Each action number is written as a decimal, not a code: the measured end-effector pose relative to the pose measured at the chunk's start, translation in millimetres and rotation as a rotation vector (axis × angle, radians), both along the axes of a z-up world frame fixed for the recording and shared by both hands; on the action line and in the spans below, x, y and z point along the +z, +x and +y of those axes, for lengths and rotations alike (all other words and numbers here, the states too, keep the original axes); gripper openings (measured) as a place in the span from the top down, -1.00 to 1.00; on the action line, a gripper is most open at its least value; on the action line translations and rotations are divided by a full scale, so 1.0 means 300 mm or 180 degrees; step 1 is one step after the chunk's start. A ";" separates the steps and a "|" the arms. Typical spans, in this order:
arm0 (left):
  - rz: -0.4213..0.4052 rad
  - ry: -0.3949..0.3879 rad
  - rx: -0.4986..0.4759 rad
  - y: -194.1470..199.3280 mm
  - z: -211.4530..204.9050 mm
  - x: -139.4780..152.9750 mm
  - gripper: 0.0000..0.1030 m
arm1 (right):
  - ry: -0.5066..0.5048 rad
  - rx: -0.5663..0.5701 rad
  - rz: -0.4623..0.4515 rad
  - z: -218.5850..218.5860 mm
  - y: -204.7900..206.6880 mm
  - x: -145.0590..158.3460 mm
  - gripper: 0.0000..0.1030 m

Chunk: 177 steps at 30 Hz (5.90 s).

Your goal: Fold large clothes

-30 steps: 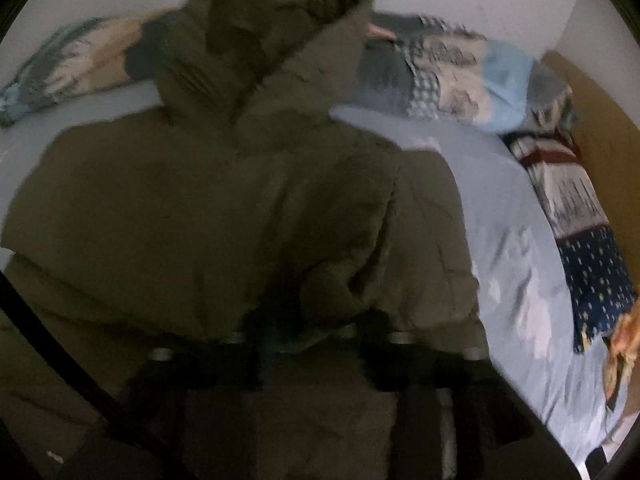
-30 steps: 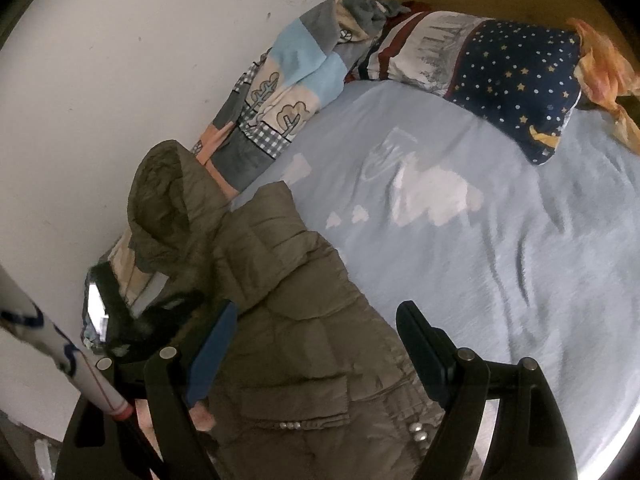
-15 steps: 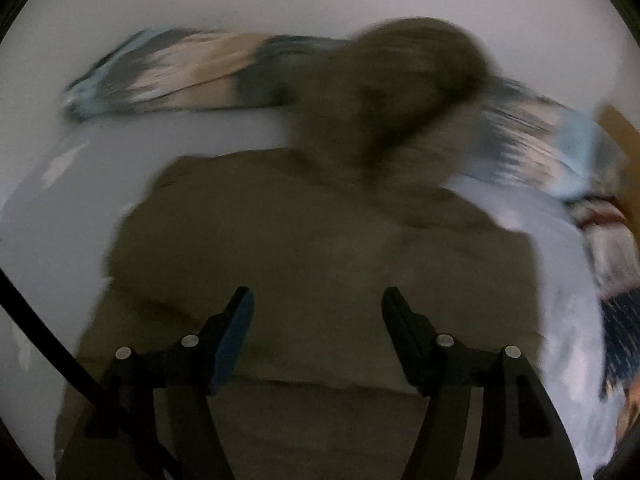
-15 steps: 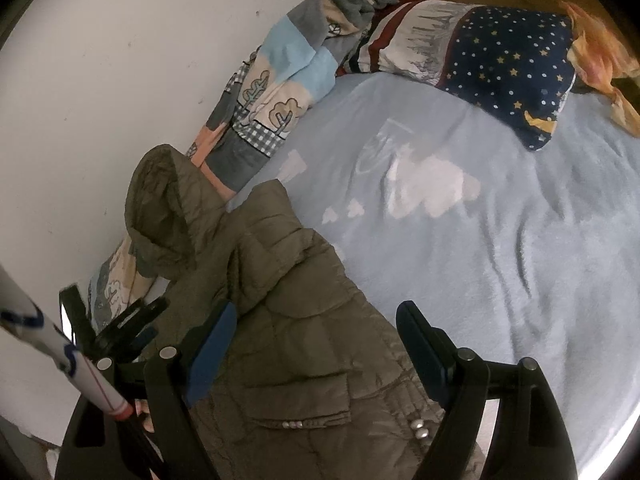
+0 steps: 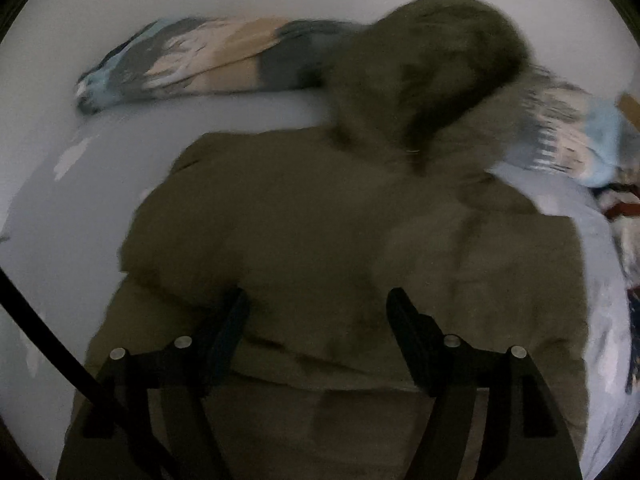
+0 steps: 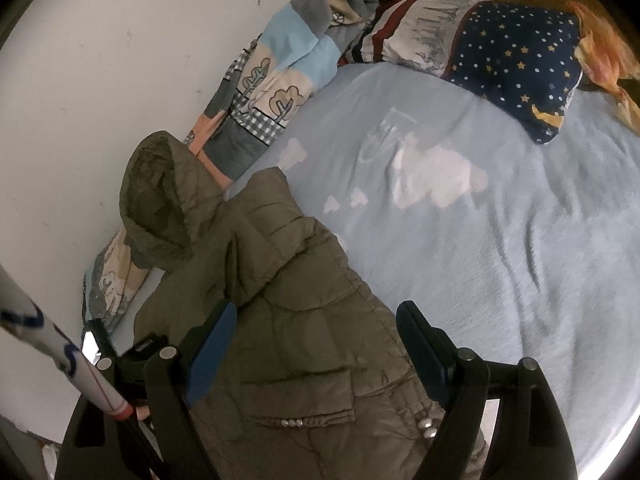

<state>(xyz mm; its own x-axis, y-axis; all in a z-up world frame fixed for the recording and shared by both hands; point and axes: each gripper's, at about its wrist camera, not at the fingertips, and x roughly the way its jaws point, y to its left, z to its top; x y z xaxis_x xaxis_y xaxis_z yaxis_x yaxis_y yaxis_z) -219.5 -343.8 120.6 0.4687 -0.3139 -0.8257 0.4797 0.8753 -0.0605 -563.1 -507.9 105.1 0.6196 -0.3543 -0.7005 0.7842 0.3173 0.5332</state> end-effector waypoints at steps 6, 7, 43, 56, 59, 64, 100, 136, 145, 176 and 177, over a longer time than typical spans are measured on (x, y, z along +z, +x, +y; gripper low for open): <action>-0.0005 0.0058 -0.0531 -0.150 -0.168 -0.020 -0.37 | -0.0029 0.0063 0.0057 0.017 0.024 -0.004 -0.67; 0.0011 0.0129 -0.0556 -0.165 -0.188 -0.040 -0.37 | -0.0036 0.0072 0.0072 0.020 0.026 -0.005 -0.67; 0.1422 -0.0681 0.0356 -0.190 1.255 -0.169 -0.38 | 0.0316 0.0611 0.0331 0.054 -0.233 -0.253 -0.67; 0.1348 -0.0290 -0.0202 -0.298 1.095 -0.207 -0.09 | 0.0959 0.0846 -0.0035 0.186 -0.344 -0.422 -0.18; 0.1315 -0.0298 -0.0230 -0.299 1.081 -0.199 0.20 | 0.0956 0.0945 -0.0020 0.220 -0.306 -0.429 0.40; 0.1143 -0.0166 -0.0323 -0.331 1.079 -0.175 0.28 | 0.0635 0.0904 0.0179 0.275 -0.274 -0.362 0.70; 0.0096 -0.0376 -0.0278 -0.444 0.877 0.048 -0.26 | -0.0638 0.0938 0.0521 0.560 -0.126 -0.090 -0.18; -0.0957 -0.0813 -0.0504 -1.032 0.968 0.711 -0.27 | -0.0788 0.1175 -0.0132 0.959 -0.130 0.342 -0.18; -0.1128 -0.1666 -0.0729 -1.140 1.123 1.315 -0.45 | -0.1472 0.1085 -0.0770 1.121 -0.360 0.915 -0.28; -0.0932 -0.0383 -0.0805 -0.572 0.556 0.990 -0.58 | -0.1514 0.1202 -0.0075 0.728 0.059 0.980 -0.52; -0.0959 -0.0313 -0.0834 -0.531 0.515 0.981 -0.58 | -0.1464 0.1207 0.0036 0.669 0.097 0.971 -0.52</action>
